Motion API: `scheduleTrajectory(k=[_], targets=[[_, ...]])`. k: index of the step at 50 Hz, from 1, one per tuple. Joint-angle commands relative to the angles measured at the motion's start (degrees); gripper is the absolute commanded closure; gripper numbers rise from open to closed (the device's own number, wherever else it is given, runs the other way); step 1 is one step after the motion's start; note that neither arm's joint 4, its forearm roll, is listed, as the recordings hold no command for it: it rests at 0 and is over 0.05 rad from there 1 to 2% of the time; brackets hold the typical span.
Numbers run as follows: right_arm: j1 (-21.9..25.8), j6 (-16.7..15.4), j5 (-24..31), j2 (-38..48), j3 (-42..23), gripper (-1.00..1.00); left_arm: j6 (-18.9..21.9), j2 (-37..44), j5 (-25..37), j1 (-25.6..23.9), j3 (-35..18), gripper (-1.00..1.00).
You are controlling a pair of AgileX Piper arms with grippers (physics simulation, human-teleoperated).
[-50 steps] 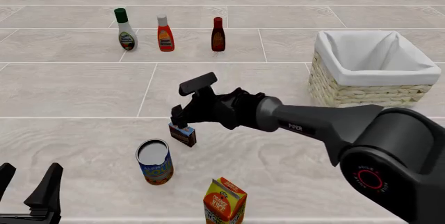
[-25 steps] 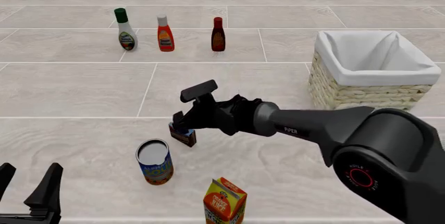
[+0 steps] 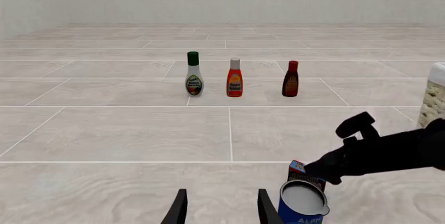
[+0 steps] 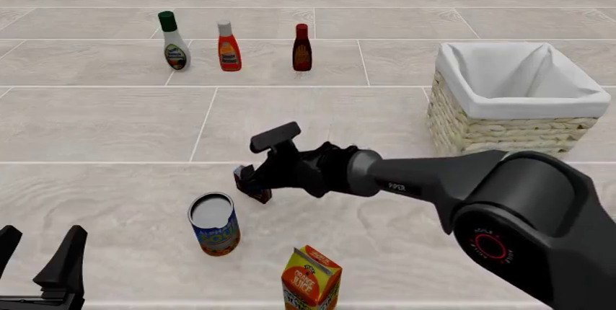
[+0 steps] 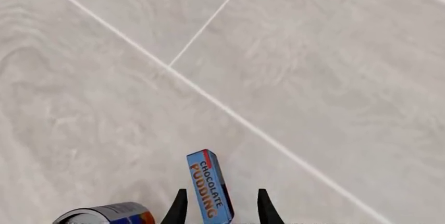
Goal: Pick the chocolate pudding and place it in the basket.
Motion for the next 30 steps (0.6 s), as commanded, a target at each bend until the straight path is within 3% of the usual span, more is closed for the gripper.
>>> scheduleTrajectory(k=[1, 30], targets=[[0.3, 0.2, -0.4, 0.7, 0.4, -1.0, 0.0, 0.0, 0.0, 0.0, 0.0, -1.0], [0.5, 0.3, -1.1, 3.1, -0.1, -1.0, 0.0, 0.0, 0.0, 0.0, 0.0, -1.0]])
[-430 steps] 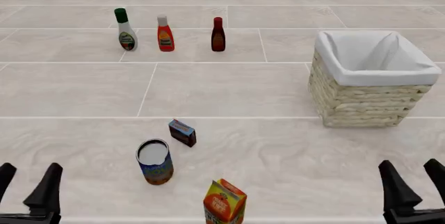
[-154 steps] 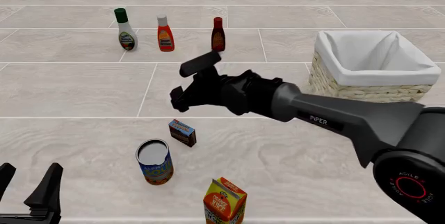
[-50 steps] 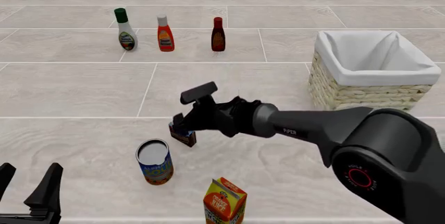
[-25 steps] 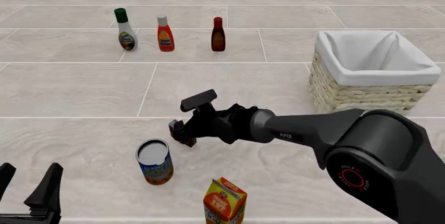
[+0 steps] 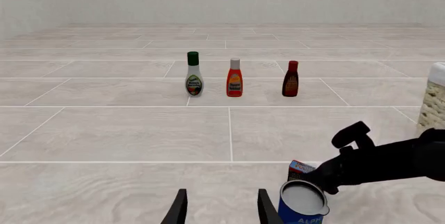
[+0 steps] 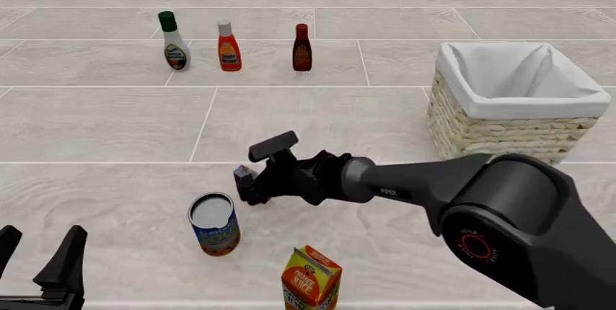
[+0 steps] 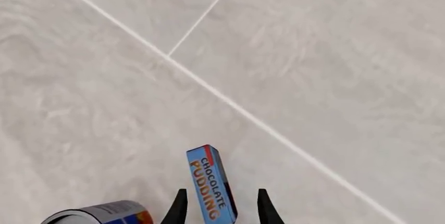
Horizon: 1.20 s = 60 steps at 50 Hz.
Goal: Pick the chocolate pudding and place it in the basket.
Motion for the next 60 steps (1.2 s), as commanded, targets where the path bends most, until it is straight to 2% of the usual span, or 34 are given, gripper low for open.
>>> scheduleTrajectory(k=[1, 20, 23, 24, 41, 60], targets=[[0.0, 0.1, -0.2, 0.9, -0.2, -1.0, 0.0, 0.0, 0.0, 0.0, 0.0, -1.0], [0.3, 0.3, -1.4, 1.9, 0.3, -1.0, 0.0, 0.0, 0.0, 0.0, 0.0, -1.0], [0.5, -1.4, -2.6, 1.2, 1.6, -1.0, 0.0, 0.0, 0.0, 0.0, 0.0, -1.0], [0.2, -2.7, -2.5, 1.3, 1.5, 1.0, 0.0, 0.0, 0.0, 0.0, 0.0, -1.0], [-0.1, -3.0, -3.1, -0.6, 2.3, 1.0, 0.0, 0.0, 0.0, 0.0, 0.0, -1.0], [-3.5, -2.6, -0.9, -5.3, 1.0, 1.0, 0.0, 0.0, 0.0, 0.0, 0.0, -1.0]])
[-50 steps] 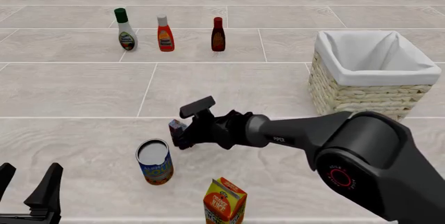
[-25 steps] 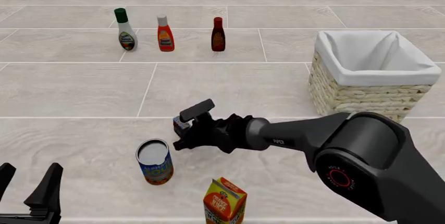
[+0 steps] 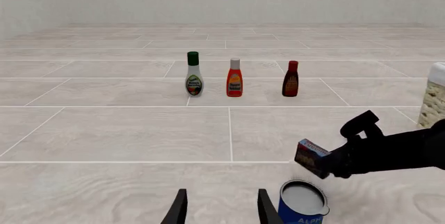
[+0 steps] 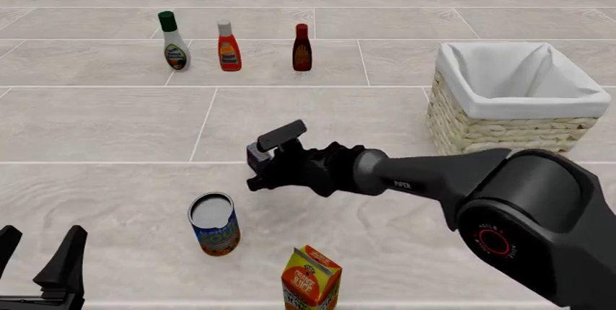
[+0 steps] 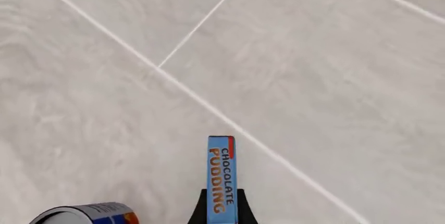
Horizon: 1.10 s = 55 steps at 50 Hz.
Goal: Pick the chocolate pudding and place it in the basket.
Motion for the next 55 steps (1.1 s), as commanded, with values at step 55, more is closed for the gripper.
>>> scheduleTrajectory(k=[55], targets=[[-7.8, 3.3, 9.5, -14.0, -1.5, 1.0, 0.0, 0.0, 0.0, 0.0, 0.0, -1.0]])
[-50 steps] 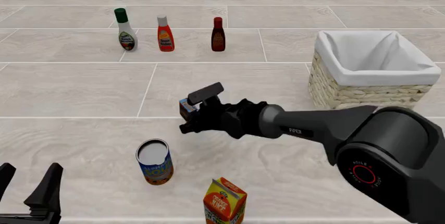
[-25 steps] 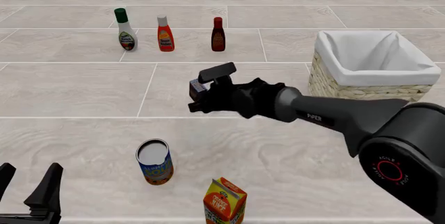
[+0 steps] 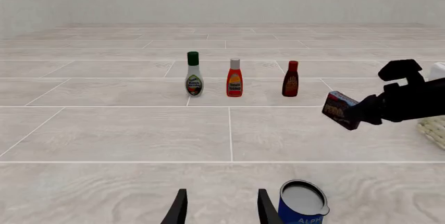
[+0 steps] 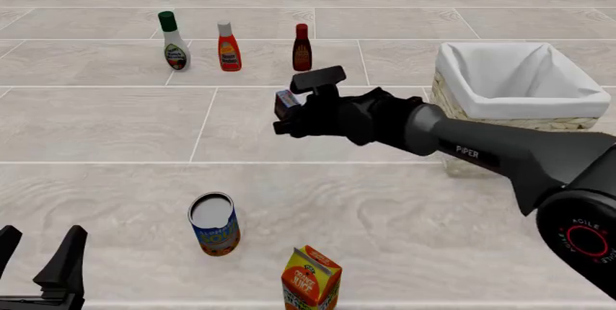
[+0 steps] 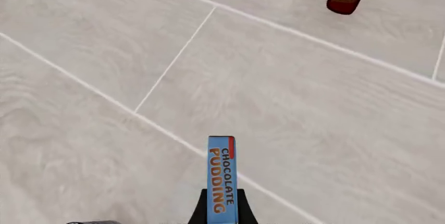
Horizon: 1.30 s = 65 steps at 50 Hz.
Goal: Pick the chocolate pudding and place it in the basket.
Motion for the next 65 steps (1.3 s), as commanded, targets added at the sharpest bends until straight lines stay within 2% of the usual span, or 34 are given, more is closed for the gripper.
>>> scheduleTrajectory(k=[1, 24, 45, 65], targets=[[-1.4, 1.2, 0.4, -3.2, 1.3, 1.0, 0.0, 0.0, 0.0, 0.0, 0.0, -1.0], [-3.5, 0.5, 1.7, -9.8, 3.5, 1.0, 0.0, 0.0, 0.0, 0.0, 0.0, -1.0], [-4.2, 1.2, 2.8, -13.4, 3.9, 1.0, 0.0, 0.0, 0.0, 0.0, 0.0, -1.0], [-8.4, 0.4, 5.5, -15.5, 2.0, 1.0, 0.0, 0.0, 0.0, 0.0, 0.0, -1.0]])
